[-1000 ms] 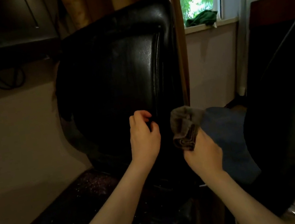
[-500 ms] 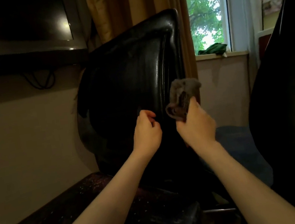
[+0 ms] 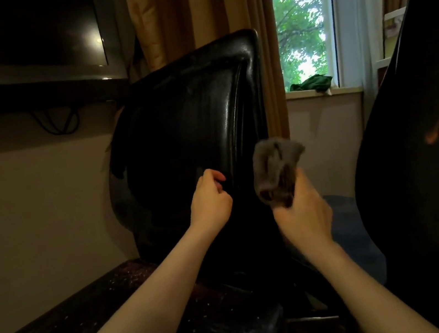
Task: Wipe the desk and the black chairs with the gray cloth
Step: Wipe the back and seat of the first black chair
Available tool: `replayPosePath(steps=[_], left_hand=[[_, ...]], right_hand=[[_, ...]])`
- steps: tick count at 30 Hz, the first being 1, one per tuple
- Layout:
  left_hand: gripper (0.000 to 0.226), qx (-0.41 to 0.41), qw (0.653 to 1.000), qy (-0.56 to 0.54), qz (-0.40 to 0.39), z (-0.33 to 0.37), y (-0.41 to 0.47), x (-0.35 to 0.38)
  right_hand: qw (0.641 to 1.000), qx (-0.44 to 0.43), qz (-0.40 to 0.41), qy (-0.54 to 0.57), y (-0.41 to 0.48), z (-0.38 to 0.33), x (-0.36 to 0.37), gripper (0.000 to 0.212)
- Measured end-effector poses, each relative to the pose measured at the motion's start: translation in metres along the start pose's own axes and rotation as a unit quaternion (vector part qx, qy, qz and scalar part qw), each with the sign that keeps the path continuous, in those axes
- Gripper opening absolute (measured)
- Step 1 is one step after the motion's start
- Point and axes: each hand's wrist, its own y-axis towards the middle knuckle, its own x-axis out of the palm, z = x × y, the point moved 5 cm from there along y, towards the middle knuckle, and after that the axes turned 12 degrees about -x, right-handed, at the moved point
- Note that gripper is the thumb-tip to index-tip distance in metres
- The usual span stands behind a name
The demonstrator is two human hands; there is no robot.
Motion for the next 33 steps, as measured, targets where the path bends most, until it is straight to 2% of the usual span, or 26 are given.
replayPosePath(steps=[1,3,7,9,10,12,14,15,18,20,21,24,27,29,30,33], left_hand=[[0.030,-0.001,1.000,0.000,-0.003,0.001,-0.001,-0.001],[0.032,-0.004,1.000,0.008,-0.005,-0.002,-0.005,-0.005],[0.040,-0.016,0.997,0.071,0.002,-0.015,-0.005,-0.018],[0.052,-0.036,0.995,0.089,-0.011,-0.024,-0.004,-0.027],[0.060,-0.037,0.994,0.099,-0.022,-0.029,-0.005,-0.031],[0.073,-0.030,0.990,0.134,-0.038,-0.037,-0.005,-0.037],[0.072,-0.008,0.991,0.130,-0.030,-0.039,-0.002,-0.048],[0.065,0.010,0.995,0.103,-0.014,-0.036,-0.001,-0.056],[0.046,0.124,0.991,0.029,0.034,-0.009,-0.002,-0.083],[0.058,0.209,0.977,0.040,0.029,0.013,-0.002,-0.098],[0.066,0.225,0.973,0.049,0.028,0.020,0.002,-0.105],[0.086,0.197,0.969,0.140,0.052,0.032,0.026,-0.111],[0.103,0.152,0.934,0.303,0.115,0.021,0.049,-0.096],[0.094,0.158,0.910,0.358,0.137,0.007,0.059,-0.080],[0.086,0.171,0.909,0.354,0.135,0.000,0.061,-0.073],[0.066,0.204,0.932,0.266,0.135,-0.023,0.059,-0.065]], right_hand=[[1.000,-0.008,0.005,0.000,0.016,-0.009,-0.001,0.054],[0.995,-0.066,-0.045,-0.051,0.029,-0.028,0.012,0.059],[0.975,-0.169,-0.085,-0.120,-0.015,-0.037,0.038,0.058],[0.935,-0.262,-0.164,-0.176,-0.052,-0.031,0.055,0.070],[0.917,-0.271,-0.220,-0.193,-0.069,-0.025,0.065,0.073],[0.909,-0.265,-0.258,-0.190,-0.086,-0.020,0.071,0.068],[0.918,-0.294,-0.202,-0.172,-0.077,-0.031,0.066,0.055],[0.926,-0.309,-0.145,-0.163,-0.062,-0.041,0.058,0.049],[0.928,-0.328,0.004,-0.179,0.003,-0.088,0.027,0.054],[0.906,-0.349,0.067,-0.232,0.044,-0.116,0.013,0.049],[0.890,-0.361,0.087,-0.264,0.063,-0.125,0.010,0.047],[0.846,-0.388,0.081,-0.357,0.102,-0.134,0.020,0.045],[0.807,-0.408,0.040,-0.426,0.108,-0.133,0.051,0.023],[0.798,-0.425,0.007,-0.426,0.098,-0.131,0.072,0.013],[0.801,-0.429,-0.003,-0.418,0.092,-0.130,0.080,0.013],[0.805,-0.436,0.002,-0.403,0.073,-0.127,0.091,0.009]])
